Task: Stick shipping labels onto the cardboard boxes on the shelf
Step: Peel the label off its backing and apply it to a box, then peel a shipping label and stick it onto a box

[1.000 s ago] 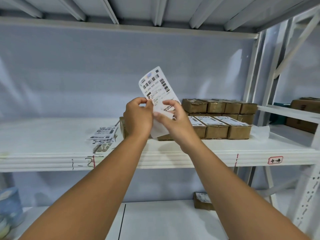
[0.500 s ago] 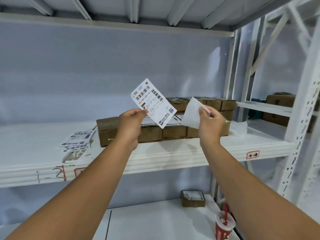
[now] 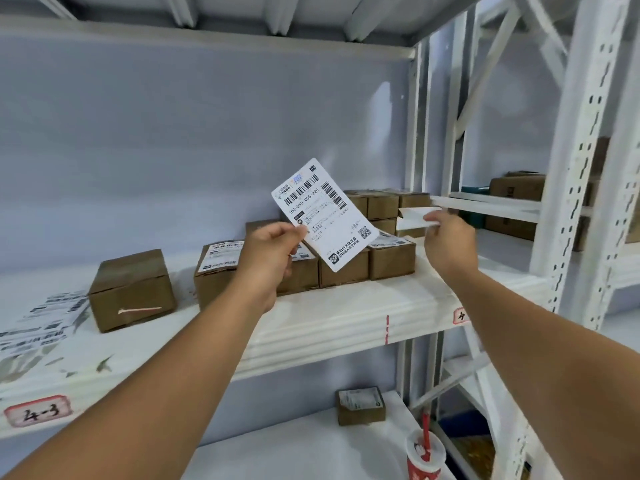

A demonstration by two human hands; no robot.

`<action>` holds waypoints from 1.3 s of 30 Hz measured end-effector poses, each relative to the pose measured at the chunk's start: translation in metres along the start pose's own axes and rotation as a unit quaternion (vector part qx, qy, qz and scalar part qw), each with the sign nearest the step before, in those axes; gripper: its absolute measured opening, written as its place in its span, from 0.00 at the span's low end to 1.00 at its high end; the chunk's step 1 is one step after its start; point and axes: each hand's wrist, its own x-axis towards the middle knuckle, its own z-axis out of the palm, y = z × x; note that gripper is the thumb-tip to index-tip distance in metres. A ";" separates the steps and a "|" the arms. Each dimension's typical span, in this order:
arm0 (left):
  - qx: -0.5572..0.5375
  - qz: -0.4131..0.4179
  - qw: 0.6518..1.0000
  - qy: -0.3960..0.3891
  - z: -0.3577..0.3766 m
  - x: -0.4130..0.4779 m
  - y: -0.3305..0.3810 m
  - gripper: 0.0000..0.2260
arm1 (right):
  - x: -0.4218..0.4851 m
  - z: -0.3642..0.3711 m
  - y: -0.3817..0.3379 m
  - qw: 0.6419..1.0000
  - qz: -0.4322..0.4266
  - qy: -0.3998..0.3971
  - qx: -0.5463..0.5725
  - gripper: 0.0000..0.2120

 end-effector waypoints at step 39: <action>0.072 -0.015 0.993 0.093 -0.076 -0.032 0.036 0.09 | -0.098 0.020 -0.175 0.876 -0.012 -0.302 0.375 0.05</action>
